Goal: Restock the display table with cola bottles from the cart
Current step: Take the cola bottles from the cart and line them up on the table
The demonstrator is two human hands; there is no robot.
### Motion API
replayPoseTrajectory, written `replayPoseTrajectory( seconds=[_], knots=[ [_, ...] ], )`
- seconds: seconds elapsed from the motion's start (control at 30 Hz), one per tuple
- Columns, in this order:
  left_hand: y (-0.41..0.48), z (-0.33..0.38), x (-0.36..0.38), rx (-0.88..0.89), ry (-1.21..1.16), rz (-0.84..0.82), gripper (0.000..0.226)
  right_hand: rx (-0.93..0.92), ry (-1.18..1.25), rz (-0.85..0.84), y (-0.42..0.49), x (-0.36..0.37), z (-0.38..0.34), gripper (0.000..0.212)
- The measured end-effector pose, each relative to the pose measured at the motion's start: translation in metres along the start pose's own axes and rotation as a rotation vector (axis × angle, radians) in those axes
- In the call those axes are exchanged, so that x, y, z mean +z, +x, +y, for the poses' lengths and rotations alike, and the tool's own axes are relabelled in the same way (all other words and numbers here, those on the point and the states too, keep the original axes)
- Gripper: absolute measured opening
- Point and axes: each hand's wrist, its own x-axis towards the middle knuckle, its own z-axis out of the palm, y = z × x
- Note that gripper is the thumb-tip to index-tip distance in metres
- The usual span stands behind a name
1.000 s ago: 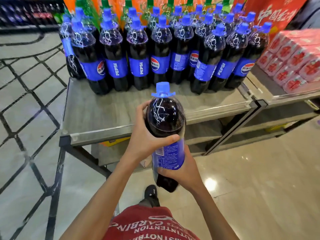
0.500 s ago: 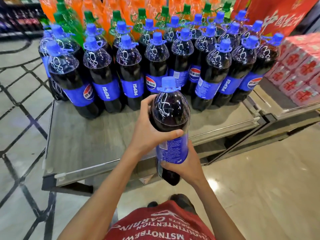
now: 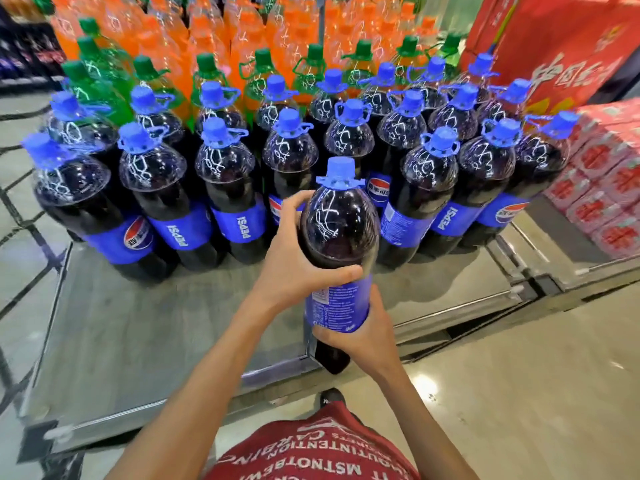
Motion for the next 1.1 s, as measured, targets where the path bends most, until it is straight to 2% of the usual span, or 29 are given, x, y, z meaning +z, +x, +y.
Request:
replayPoseTrajectory(
  seconds=[0.2,0.33,0.6,0.97,1.1],
  knots=[
    [0.031,-0.005,0.013,0.029,0.011,0.0,0.108,-0.011,-0.011,-0.015,0.044,-0.015,0.006,0.086],
    [0.046,-0.015,0.021,0.005,0.021,-0.034,0.108,-0.01,-0.008,0.001,0.063,-0.018,0.018,0.081],
    [0.061,-0.026,0.027,0.027,0.118,-0.15,0.114,-0.022,0.007,0.05,0.095,-0.018,0.034,0.082],
    [0.075,-0.021,0.026,-0.009,0.278,-0.216,0.115,-0.018,0.011,0.107,0.119,-0.014,0.049,0.083],
    [0.078,-0.02,0.025,0.008,0.328,-0.226,0.117,0.004,-0.099,0.166,0.115,-0.011,0.046,0.092]
  ],
)
